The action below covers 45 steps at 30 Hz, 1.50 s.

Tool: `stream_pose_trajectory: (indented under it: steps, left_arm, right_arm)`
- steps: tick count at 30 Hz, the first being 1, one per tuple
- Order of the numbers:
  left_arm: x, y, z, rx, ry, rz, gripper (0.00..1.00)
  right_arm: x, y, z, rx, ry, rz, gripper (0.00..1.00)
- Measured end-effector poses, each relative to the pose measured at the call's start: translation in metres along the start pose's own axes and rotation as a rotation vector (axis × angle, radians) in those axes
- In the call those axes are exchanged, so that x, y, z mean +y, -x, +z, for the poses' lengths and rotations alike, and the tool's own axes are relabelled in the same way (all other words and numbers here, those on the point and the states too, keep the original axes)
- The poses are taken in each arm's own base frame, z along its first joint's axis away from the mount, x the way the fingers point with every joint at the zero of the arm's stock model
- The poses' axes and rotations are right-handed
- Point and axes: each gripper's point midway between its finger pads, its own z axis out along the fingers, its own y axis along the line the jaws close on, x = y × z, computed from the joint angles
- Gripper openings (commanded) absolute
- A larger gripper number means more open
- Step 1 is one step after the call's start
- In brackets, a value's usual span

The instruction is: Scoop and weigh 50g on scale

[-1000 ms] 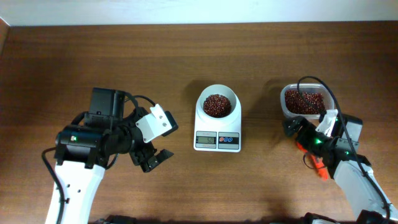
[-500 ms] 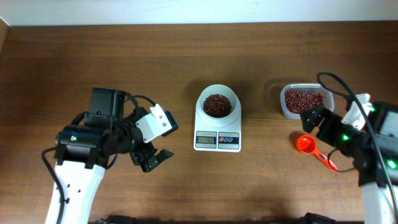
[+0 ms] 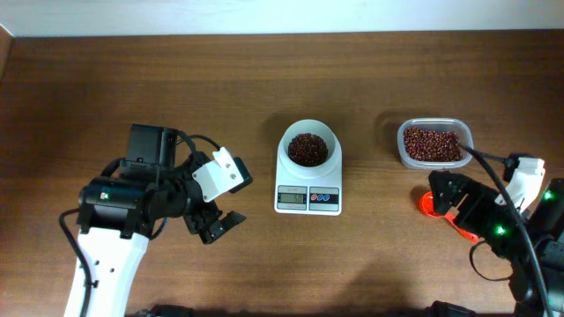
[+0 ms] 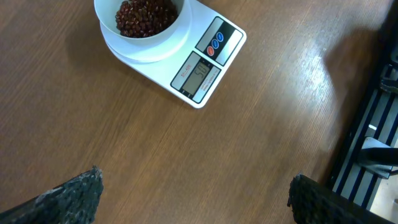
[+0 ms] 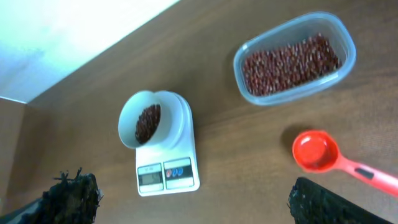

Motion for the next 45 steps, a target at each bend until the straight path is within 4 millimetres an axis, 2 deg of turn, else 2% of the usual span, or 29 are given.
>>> stream_pose_trajectory:
  steps: [3, 5, 10, 14, 17, 20, 30, 33, 36, 45]
  left_arm:
    - [0.0, 0.0, 0.0, 0.0, 0.0, 0.0, 0.99]
    - [0.0, 0.0, 0.0, 0.001, 0.0, 0.0, 0.99]
    - [0.0, 0.0, 0.0, 0.0, 0.0, 0.0, 0.99]
    - [0.0, 0.0, 0.0, 0.001, 0.0, 0.0, 0.99]
    - [0.0, 0.0, 0.0, 0.001, 0.0, 0.0, 0.99]
    - [0.0, 0.0, 0.0, 0.001, 0.0, 0.0, 0.99]
    - [0.0, 0.0, 0.0, 0.0, 0.0, 0.0, 0.99]
    - [0.0, 0.0, 0.0, 0.0, 0.0, 0.0, 0.99]
    - [0.0, 0.0, 0.0, 0.001, 0.0, 0.0, 0.99]
    - [0.0, 0.0, 0.0, 0.0, 0.0, 0.0, 0.99]
  right_arm:
    - [-0.008, -0.029, -0.002, 0.112, -0.033, 0.051, 0.99]
    - [-0.009, -0.038, -0.004, 0.142, -0.039, 0.034, 0.99]
    - [-0.005, -0.035, -0.011, 0.1, -0.023, -0.038, 0.99]
    - [0.008, -0.033, -0.01, 0.044, 0.033, -0.153, 0.99]
    - [0.022, -0.048, -0.008, 0.024, 0.107, -0.264, 0.99]
    - [0.029, -0.05, -0.006, -0.042, 0.151, -0.344, 0.99]
    - [0.014, -0.052, 0.025, -0.217, 0.166, -0.411, 0.99]
    - [0.011, -0.055, 0.027, -0.252, 0.172, -0.418, 0.99]
    - [0.008, -0.057, 0.023, -0.292, 0.171, -0.423, 0.99]
    - [-0.001, -0.062, -0.009, -0.431, 0.144, -0.435, 0.99]
